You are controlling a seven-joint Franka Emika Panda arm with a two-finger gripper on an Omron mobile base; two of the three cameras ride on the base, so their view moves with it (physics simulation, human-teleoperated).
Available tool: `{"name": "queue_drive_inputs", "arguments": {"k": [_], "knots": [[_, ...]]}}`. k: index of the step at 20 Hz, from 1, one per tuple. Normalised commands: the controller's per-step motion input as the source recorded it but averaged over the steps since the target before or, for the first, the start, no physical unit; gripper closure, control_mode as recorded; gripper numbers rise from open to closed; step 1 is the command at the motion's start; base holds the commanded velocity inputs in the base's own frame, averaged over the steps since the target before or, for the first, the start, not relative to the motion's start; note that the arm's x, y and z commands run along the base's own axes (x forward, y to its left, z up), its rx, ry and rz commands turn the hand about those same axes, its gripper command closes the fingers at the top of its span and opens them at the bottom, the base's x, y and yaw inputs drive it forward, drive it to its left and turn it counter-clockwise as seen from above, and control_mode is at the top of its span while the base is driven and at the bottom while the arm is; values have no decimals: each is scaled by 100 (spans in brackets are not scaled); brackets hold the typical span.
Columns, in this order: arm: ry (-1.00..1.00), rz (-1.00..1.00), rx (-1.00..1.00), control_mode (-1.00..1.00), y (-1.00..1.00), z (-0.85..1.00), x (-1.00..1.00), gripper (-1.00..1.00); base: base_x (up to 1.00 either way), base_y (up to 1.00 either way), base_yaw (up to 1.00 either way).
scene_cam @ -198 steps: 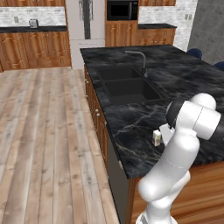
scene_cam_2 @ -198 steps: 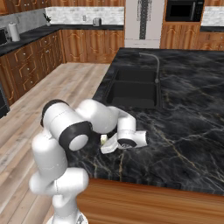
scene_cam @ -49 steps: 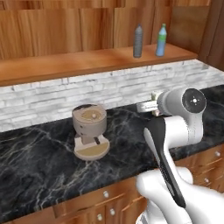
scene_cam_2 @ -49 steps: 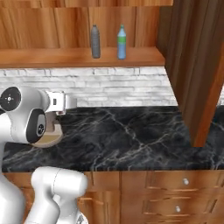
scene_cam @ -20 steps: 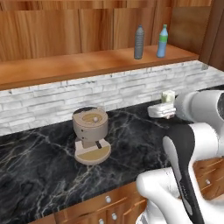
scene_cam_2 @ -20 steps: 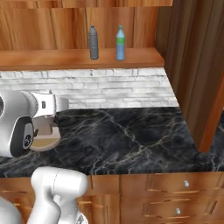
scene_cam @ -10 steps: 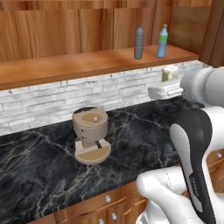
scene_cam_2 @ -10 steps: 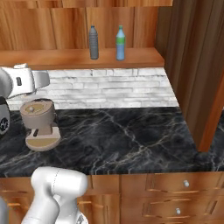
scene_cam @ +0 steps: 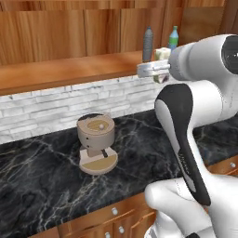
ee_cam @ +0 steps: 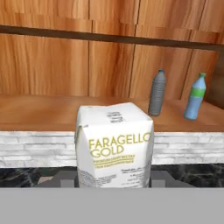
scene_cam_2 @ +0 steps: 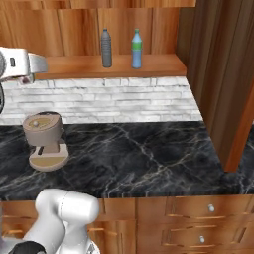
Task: Pick the bottled water, boxed drink, bottled water from the counter and place them in the open cabinet.
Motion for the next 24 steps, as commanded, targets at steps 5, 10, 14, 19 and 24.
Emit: {"name": "queue_drive_inputs", "arguments": {"k": [5,10,14,19,24], "knots": [[2,0,10,-100,8,0,90,100,0,0,0],[4,0,4,-100,27,0,69,100,0,0,0],[3,0,0,-100,23,-8,59,100,0,0,0],[1,1,2,-100,14,-30,74,100,0,0,0],[0,9,6,-100,0,-23,63,100,0,0,0]]}}
